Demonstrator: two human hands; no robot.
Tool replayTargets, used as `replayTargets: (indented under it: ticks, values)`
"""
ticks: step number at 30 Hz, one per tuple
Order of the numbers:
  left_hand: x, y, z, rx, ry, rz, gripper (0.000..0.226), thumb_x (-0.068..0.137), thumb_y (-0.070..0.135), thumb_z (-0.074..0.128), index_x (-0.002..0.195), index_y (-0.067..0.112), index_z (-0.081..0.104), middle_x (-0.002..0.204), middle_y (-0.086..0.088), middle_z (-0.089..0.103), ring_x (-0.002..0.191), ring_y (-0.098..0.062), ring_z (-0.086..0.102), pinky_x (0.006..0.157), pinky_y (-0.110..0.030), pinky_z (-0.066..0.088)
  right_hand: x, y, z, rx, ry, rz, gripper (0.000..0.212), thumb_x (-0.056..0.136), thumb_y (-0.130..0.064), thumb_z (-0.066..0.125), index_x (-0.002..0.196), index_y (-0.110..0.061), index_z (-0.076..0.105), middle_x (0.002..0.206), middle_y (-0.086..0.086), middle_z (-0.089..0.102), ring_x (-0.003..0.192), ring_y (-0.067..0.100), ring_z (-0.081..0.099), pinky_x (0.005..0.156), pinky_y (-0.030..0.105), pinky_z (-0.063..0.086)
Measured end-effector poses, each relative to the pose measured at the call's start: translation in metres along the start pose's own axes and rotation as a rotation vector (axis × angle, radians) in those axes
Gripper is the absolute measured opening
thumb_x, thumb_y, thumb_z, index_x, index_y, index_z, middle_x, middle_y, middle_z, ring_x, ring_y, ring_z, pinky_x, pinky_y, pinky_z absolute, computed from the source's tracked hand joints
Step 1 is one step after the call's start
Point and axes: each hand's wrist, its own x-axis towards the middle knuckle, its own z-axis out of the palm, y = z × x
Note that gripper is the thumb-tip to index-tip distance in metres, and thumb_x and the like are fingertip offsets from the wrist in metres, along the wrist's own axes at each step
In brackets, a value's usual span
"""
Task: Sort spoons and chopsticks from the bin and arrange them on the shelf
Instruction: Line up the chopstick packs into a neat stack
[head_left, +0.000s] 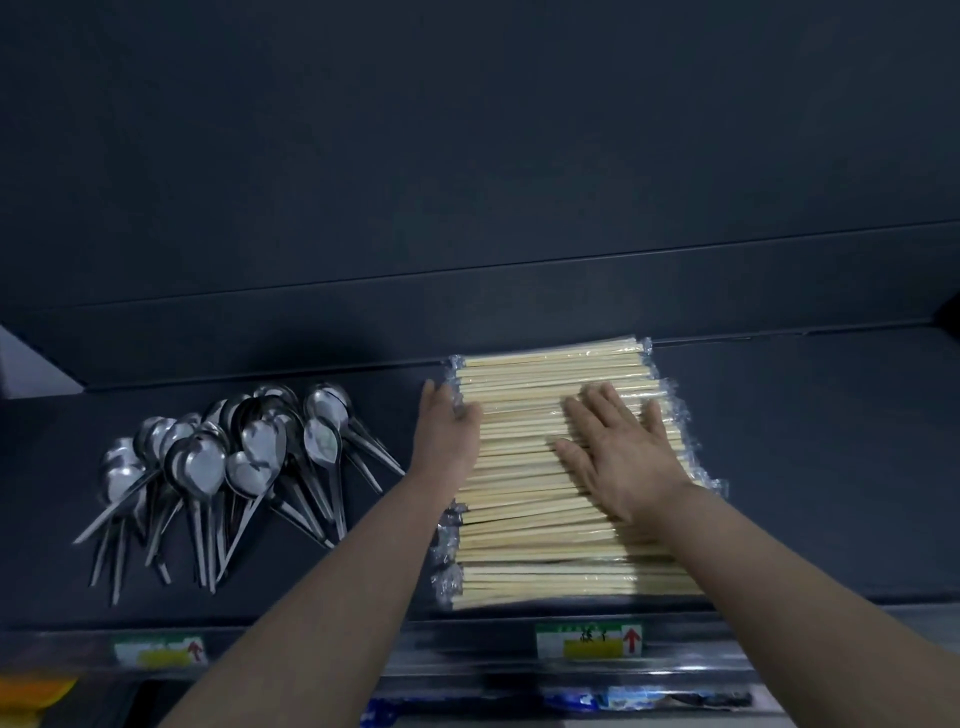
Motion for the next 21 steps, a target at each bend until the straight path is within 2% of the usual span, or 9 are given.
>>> replayTargets:
  ticks: [2, 5, 8, 11, 14, 16, 21]
  values:
    - [0.008, 0.001, -0.003, -0.066, 0.012, -0.016, 0.054, 0.099, 0.026, 0.043, 0.140, -0.008, 0.031, 0.152, -0.022, 0.027, 0.140, -0.036, 0.027, 0.115, -0.050, 0.024, 0.003, 0.000, -0.002, 0.005, 0.020, 0.005, 0.069, 0.095, -0.061, 0.006, 0.154, -0.026, -0.001, 0.161, 0.000, -0.010, 0.145, 0.015, -0.020, 0.115, 0.047, -0.015]
    - [0.016, 0.007, -0.003, -0.055, -0.085, 0.012, 0.060, 0.101, 0.032, 0.041, 0.152, 0.006, 0.019, 0.159, -0.009, 0.021, 0.146, -0.028, 0.021, 0.119, -0.042, 0.019, 0.006, 0.000, -0.004, -0.012, -0.008, 0.013, 0.071, 0.095, -0.062, 0.006, 0.154, -0.025, -0.003, 0.160, 0.000, -0.014, 0.144, 0.015, -0.022, 0.116, 0.046, -0.015]
    - [0.022, 0.006, 0.004, 0.009, -0.142, 0.055, 0.062, 0.102, 0.036, 0.039, 0.155, 0.018, 0.011, 0.162, -0.002, 0.013, 0.148, -0.023, 0.013, 0.121, -0.043, 0.015, 0.008, 0.000, -0.002, -0.013, -0.034, 0.005, 0.070, 0.096, -0.061, 0.009, 0.154, -0.025, -0.002, 0.160, -0.002, -0.013, 0.146, 0.014, -0.018, 0.118, 0.046, -0.011]
    - [0.029, 0.004, 0.007, -0.033, -0.043, 0.050, 0.067, 0.100, 0.032, 0.045, 0.155, 0.015, 0.010, 0.161, -0.004, 0.015, 0.147, -0.021, 0.018, 0.120, -0.041, 0.018, 0.010, 0.001, -0.002, 0.003, -0.021, 0.001, 0.068, 0.097, -0.060, 0.012, 0.155, -0.025, 0.001, 0.161, -0.003, -0.010, 0.146, 0.013, -0.016, 0.118, 0.045, -0.010]
    - [0.031, 0.006, 0.006, -0.026, -0.081, 0.010, 0.072, 0.098, 0.032, 0.048, 0.155, 0.016, 0.007, 0.162, -0.006, 0.012, 0.148, -0.022, 0.016, 0.120, -0.044, 0.018, 0.009, 0.002, -0.002, 0.000, -0.018, -0.002, 0.069, 0.096, -0.061, 0.010, 0.154, -0.025, 0.001, 0.161, -0.003, -0.010, 0.146, 0.013, -0.017, 0.118, 0.046, -0.010]
    - [0.026, 0.008, 0.002, -0.061, -0.042, -0.006, 0.072, 0.099, 0.027, 0.047, 0.155, 0.015, 0.005, 0.162, -0.006, 0.011, 0.148, -0.022, 0.014, 0.120, -0.043, 0.018, 0.007, 0.000, -0.002, 0.003, -0.006, -0.003, 0.073, 0.092, -0.062, 0.005, 0.154, -0.026, 0.001, 0.161, -0.003, -0.010, 0.146, 0.014, -0.017, 0.118, 0.046, -0.010]
    - [-0.006, -0.001, -0.014, -0.112, 0.027, -0.008, 0.060, 0.103, 0.028, 0.041, 0.154, 0.013, 0.014, 0.161, -0.003, 0.017, 0.147, -0.017, 0.019, 0.119, -0.030, 0.016, -0.007, -0.012, -0.003, 0.034, 0.020, -0.042, 0.073, 0.090, -0.063, 0.003, 0.154, -0.027, 0.000, 0.160, -0.004, -0.012, 0.143, 0.011, -0.021, 0.117, 0.045, -0.013]
